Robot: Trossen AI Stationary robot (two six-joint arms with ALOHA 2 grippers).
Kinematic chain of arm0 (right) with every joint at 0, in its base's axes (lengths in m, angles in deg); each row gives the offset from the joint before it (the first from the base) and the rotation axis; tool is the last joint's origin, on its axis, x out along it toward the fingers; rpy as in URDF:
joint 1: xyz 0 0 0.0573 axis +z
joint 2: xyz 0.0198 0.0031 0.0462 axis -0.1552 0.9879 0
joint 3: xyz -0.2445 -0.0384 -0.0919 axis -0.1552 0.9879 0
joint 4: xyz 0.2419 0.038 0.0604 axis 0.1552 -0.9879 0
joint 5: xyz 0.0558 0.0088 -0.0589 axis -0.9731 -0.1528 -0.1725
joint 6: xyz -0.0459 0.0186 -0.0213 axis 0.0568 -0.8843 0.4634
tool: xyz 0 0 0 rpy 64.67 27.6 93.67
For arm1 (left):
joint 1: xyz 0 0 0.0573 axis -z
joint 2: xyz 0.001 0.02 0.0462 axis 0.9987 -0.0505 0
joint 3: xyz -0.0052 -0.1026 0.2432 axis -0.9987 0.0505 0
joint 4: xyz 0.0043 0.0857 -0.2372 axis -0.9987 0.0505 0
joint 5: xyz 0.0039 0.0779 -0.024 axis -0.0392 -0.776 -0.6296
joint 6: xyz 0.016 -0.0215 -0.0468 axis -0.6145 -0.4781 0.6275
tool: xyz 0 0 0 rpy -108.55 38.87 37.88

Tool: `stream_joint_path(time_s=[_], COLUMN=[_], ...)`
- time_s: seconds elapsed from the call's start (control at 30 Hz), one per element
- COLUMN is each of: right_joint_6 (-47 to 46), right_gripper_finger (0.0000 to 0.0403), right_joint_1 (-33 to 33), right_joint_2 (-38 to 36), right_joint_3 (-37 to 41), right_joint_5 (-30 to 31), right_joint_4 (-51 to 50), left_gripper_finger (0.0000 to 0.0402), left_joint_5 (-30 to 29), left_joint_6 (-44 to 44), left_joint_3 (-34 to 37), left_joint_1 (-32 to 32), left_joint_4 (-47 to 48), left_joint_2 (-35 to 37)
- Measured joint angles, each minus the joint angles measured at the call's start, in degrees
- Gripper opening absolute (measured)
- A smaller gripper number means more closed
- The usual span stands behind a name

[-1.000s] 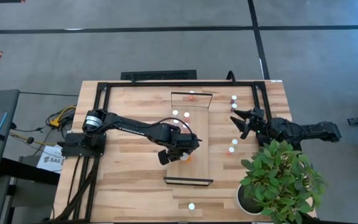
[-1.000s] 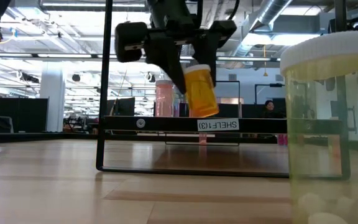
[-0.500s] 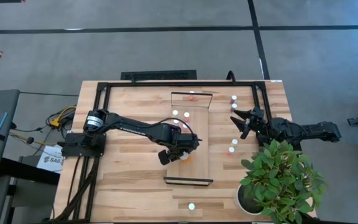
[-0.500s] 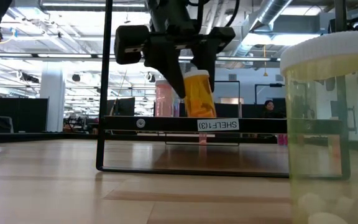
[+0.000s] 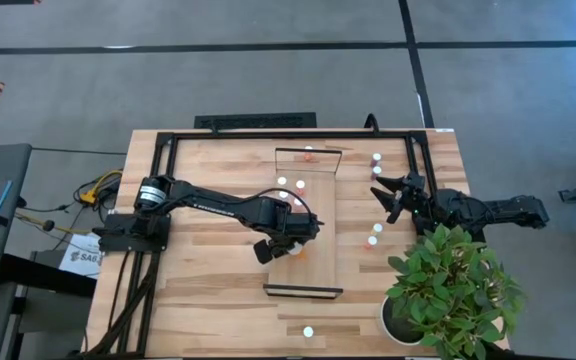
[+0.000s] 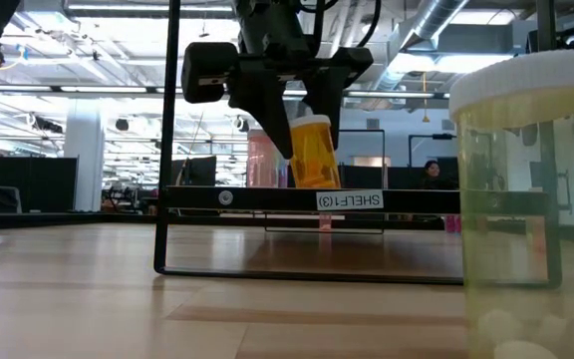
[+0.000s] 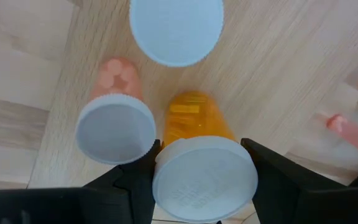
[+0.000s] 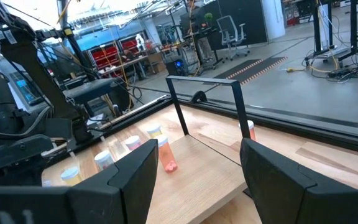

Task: Pick and place medicine bottles onto shelf by color
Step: Put the orange pill bottle on the shelf

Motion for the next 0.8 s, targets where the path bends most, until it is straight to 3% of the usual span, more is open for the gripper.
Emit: stream_joint_path(time_s=[0.4, 0.8], right_joint_6=[0.02, 0.01], right_gripper_finger=[0.0251, 0.0251], right_joint_1=[0.00, 0.01], right_joint_2=[0.00, 0.00], right_joint_3=[0.00, 0.00], right_joint_5=[0.00, 0.00], right_joint_4=[0.00, 0.01], left_gripper_finger=[0.0225, 0.0232], left_joint_5=[-0.02, -0.02], left_joint_6=[-0.09, -1.03], left_joint_3=[0.00, 0.00], left_joint_1=[-0.07, -0.07], left_joint_4=[-1.70, -3.39], left_joint_2=[0.00, 0.00])
